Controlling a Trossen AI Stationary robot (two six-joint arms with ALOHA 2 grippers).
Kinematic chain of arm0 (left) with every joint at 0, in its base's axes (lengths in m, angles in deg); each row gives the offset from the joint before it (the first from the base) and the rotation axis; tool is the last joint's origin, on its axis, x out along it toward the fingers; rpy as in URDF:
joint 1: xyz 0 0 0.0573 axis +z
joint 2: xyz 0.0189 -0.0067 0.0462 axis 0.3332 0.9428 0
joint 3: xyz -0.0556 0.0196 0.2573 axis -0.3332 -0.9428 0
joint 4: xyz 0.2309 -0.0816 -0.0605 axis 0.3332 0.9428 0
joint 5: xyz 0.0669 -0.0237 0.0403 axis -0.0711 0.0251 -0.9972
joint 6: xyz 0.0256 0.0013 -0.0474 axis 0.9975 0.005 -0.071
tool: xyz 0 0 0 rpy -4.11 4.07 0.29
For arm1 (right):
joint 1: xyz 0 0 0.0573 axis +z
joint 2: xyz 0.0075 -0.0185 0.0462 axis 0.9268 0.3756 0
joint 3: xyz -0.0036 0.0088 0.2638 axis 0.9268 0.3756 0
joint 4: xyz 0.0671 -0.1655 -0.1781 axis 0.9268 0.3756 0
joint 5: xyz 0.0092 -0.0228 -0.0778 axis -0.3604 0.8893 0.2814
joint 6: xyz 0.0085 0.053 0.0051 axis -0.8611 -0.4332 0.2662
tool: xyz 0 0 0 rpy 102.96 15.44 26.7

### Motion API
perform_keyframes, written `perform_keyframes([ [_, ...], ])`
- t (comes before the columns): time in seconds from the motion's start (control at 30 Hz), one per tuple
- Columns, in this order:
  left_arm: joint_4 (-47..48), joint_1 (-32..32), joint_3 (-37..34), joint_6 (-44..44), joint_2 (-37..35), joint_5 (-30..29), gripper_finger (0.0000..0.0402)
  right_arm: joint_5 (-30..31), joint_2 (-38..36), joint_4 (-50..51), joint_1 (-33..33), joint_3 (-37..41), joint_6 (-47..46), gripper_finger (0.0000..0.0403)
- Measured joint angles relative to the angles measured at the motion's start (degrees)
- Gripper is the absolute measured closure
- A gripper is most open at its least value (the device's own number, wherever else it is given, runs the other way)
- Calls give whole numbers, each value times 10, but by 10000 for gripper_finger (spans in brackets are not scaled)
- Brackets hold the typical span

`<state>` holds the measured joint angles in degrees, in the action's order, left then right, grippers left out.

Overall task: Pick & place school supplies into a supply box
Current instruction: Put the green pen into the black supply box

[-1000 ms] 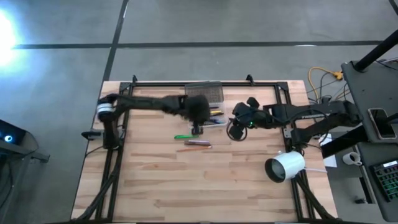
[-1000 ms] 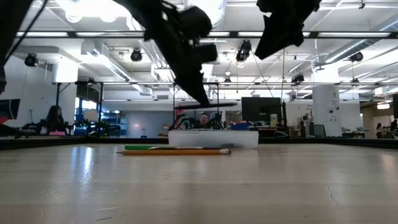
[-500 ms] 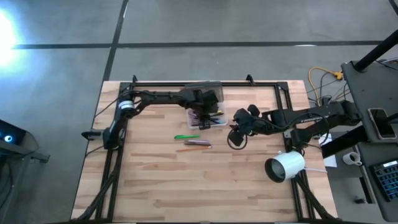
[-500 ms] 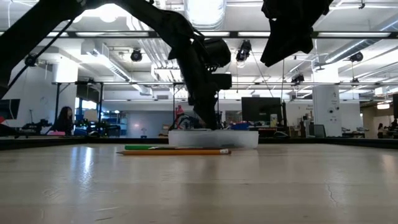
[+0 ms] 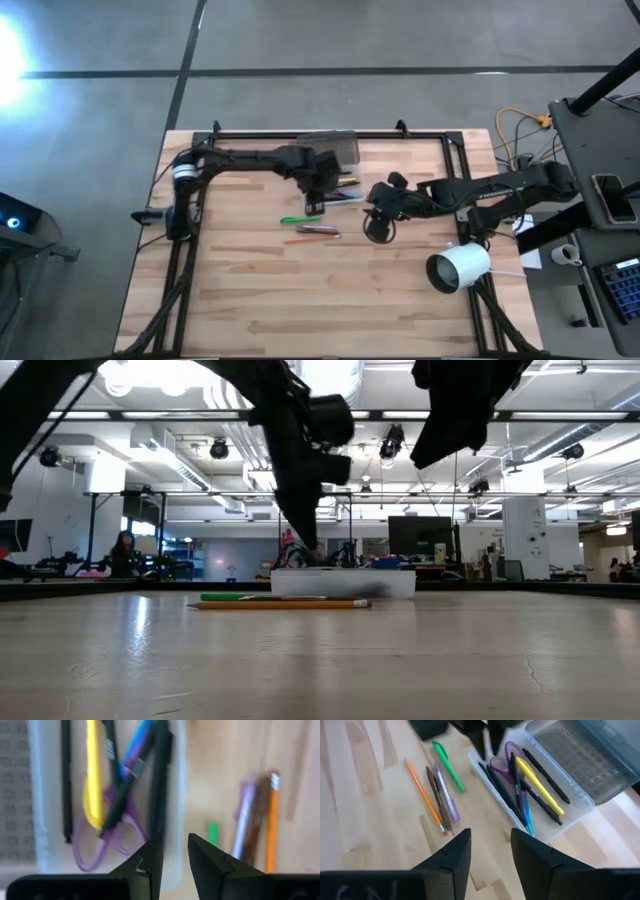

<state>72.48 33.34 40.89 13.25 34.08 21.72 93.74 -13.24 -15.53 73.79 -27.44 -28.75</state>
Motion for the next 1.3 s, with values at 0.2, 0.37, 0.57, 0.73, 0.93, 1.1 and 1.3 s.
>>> perform_keyframes([
  [0.2, -84, -35, -173, -64, -102, 17, 327, -31, 51, -23, 0, -2, 25, 271],
  [0.37, -187, -50, -324, -157, -211, 16, 326, -71, 106, -48, -2, -20, 55, 260],
  [0.57, -231, -48, -425, -218, -301, 5, 326, -82, 180, -46, -10, -81, 103, 241],
  [0.73, -234, -56, -455, -249, -343, 5, 326, -100, 235, -46, -21, -147, 144, 225],
  [0.93, -241, -72, -460, -254, -387, 2, 326, -152, 298, -32, -46, -191, 158, 226],
  [1.1, -247, -71, -456, -229, -378, -26, 326, -152, 296, -16, -48, -202, 167, 237],
  [1.3, -263, -72, -458, -213, -321, -26, 295, -154, 272, 12, -48, -193, 149, 234],
])
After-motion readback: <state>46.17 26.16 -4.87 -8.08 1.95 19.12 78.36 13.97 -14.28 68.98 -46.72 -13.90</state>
